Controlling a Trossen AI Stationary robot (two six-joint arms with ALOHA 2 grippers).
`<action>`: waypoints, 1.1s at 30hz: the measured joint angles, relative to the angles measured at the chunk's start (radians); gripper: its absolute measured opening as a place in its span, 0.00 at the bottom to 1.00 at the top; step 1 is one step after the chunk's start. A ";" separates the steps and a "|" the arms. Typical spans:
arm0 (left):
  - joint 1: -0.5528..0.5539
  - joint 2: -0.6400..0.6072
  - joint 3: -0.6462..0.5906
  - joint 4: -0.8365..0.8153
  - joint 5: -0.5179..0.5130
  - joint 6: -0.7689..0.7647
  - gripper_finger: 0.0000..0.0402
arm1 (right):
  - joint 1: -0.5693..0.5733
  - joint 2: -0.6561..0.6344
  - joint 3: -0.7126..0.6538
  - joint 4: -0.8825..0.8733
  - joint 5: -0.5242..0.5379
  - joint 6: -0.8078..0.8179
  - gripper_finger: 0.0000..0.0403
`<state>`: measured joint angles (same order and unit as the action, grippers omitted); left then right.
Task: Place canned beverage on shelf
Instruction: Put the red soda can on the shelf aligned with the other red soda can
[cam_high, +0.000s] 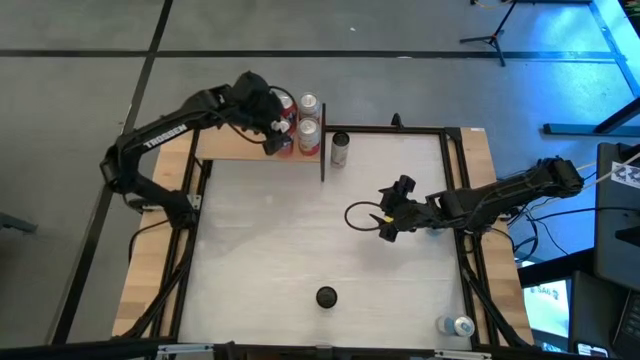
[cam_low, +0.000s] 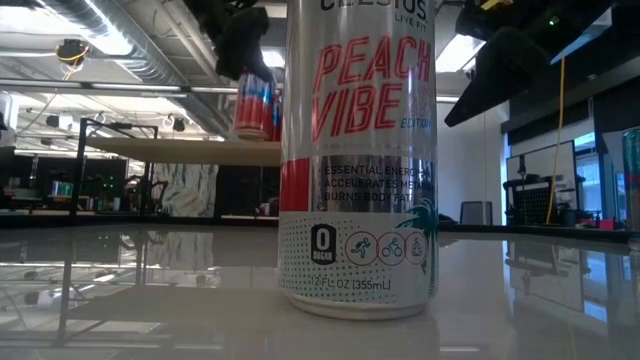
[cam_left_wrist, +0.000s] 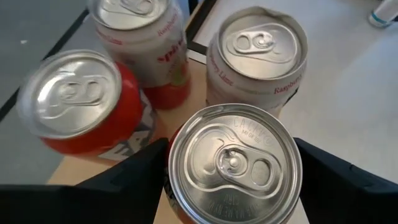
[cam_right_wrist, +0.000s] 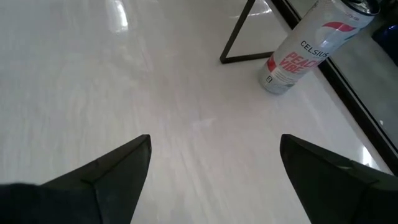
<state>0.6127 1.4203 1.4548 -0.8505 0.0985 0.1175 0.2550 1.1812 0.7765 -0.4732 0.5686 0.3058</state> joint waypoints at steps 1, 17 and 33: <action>0.004 0.003 0.000 0.000 0.003 0.002 0.70 | 0.000 0.000 0.000 0.000 0.000 0.000 0.88; 0.015 0.023 0.000 0.030 0.012 0.124 0.77 | 0.000 0.000 0.000 0.001 0.000 0.000 0.88; 0.015 0.022 0.001 0.035 -0.002 0.129 0.80 | 0.000 0.000 0.000 0.001 0.000 0.000 0.88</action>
<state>0.6281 1.4418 1.4559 -0.8154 0.0965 0.2462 0.2550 1.1816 0.7765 -0.4725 0.5682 0.3058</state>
